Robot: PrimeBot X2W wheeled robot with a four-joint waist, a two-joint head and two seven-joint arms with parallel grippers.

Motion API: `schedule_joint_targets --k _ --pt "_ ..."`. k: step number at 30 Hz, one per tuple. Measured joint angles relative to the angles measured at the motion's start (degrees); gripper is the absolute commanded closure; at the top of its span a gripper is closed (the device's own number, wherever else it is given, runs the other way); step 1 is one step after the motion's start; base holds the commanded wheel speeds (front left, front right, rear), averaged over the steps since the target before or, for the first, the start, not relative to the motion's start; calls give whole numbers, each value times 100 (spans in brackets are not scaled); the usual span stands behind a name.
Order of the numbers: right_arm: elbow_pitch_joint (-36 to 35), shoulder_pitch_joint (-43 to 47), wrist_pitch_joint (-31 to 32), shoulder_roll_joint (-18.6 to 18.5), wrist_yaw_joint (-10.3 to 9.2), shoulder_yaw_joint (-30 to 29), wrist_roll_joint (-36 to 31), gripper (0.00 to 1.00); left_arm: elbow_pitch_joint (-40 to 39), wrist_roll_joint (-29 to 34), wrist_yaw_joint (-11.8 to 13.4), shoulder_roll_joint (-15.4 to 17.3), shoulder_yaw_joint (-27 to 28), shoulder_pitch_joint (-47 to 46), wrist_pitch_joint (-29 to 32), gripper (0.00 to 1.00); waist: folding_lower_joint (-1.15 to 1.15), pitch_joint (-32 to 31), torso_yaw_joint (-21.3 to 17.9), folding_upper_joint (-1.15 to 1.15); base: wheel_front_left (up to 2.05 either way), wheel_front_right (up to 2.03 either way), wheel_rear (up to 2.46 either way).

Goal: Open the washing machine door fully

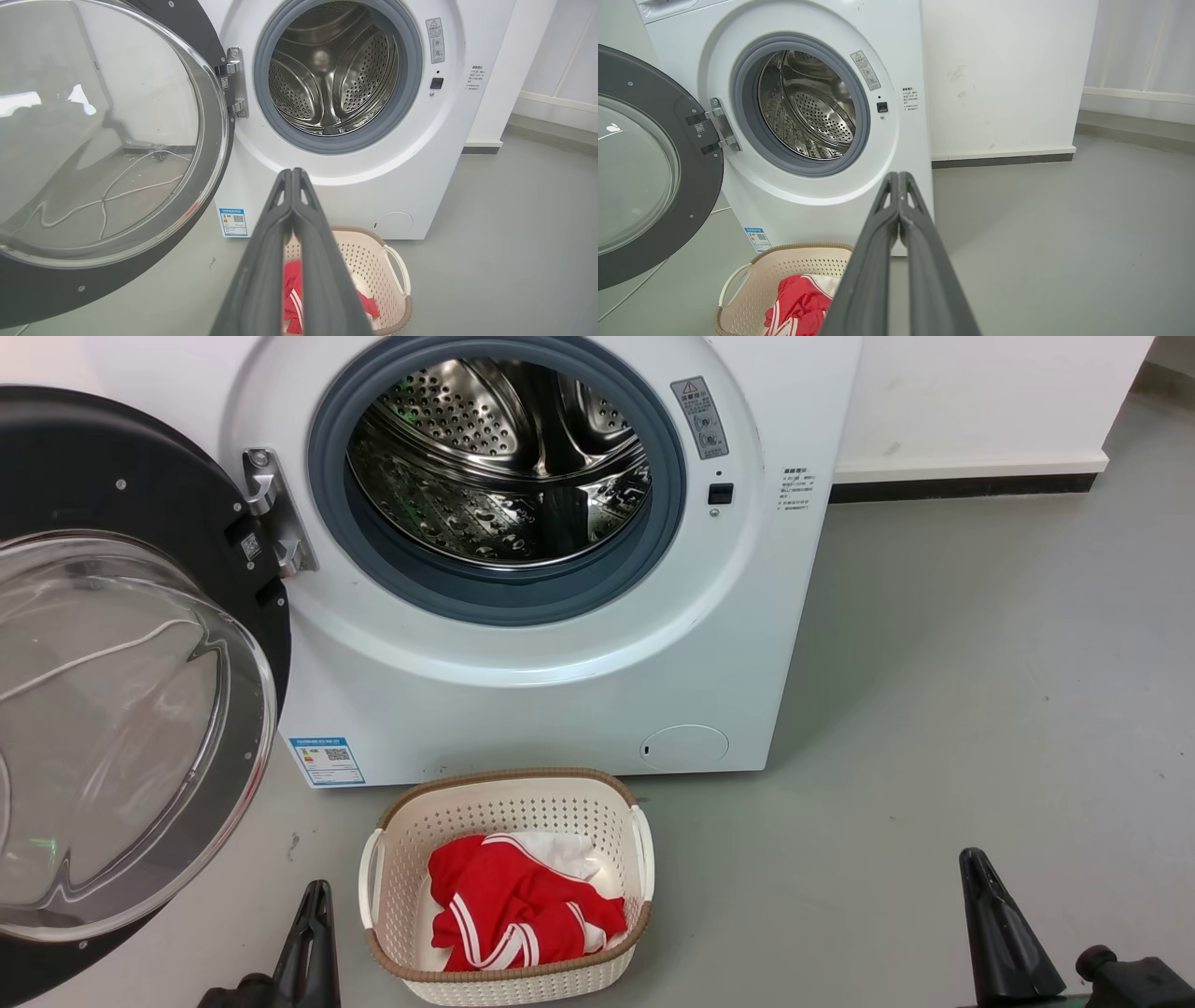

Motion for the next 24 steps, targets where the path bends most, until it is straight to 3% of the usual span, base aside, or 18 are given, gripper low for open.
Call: schedule_joint_targets --k 24 --pt "506 -448 486 -107 0 -11 2655 100 471 -2759 -182 78 -15 -465 512 100 0 50 12 0 0 0 0"
